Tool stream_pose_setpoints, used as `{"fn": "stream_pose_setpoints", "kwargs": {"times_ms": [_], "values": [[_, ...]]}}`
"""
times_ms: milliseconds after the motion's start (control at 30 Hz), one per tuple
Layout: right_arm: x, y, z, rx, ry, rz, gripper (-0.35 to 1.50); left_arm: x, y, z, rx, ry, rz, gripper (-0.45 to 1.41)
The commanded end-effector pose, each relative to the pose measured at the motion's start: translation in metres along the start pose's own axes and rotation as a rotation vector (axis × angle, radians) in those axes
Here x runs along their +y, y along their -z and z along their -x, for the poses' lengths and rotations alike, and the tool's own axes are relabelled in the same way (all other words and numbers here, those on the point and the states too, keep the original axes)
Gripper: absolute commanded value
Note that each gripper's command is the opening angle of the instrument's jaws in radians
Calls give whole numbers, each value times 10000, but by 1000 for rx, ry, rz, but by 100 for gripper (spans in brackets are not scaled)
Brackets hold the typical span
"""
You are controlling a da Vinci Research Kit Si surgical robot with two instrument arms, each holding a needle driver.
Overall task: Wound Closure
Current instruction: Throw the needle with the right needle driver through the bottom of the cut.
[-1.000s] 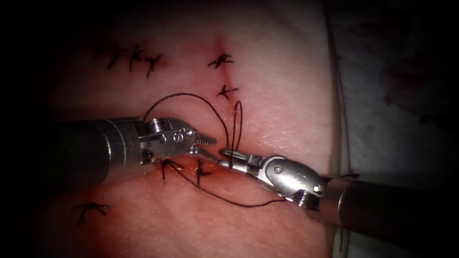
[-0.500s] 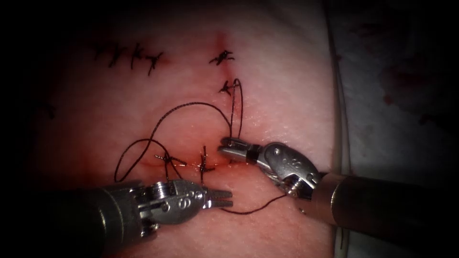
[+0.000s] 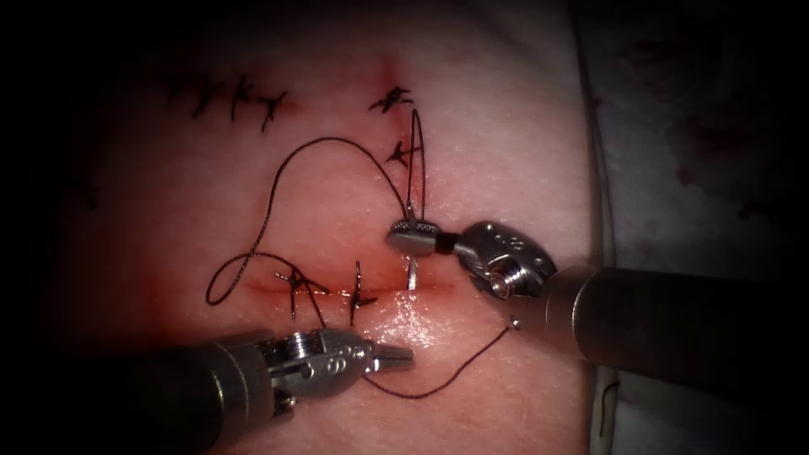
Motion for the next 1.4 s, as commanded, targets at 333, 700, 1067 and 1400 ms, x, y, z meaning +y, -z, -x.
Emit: {"fn": "stream_pose_setpoints", "kwargs": {"times_ms": [333, 700, 1067, 1400], "values": [[-4, -18, 22, 13, -259, -57, -35, 14, 1, 3, -3, 1, -3, -30], [-24, -23, 25, -26, -455, -24, -35, 19, 0, 9, -5, -2, -7, -32], [-69, -24, 37, -85, -698, 71, -35, 17, -7, 10, -6, -3, -13, -32], [-113, -19, 60, -148, -857, 47, -35, 15, -8, 10, -11, -2, -10, -32]]}}
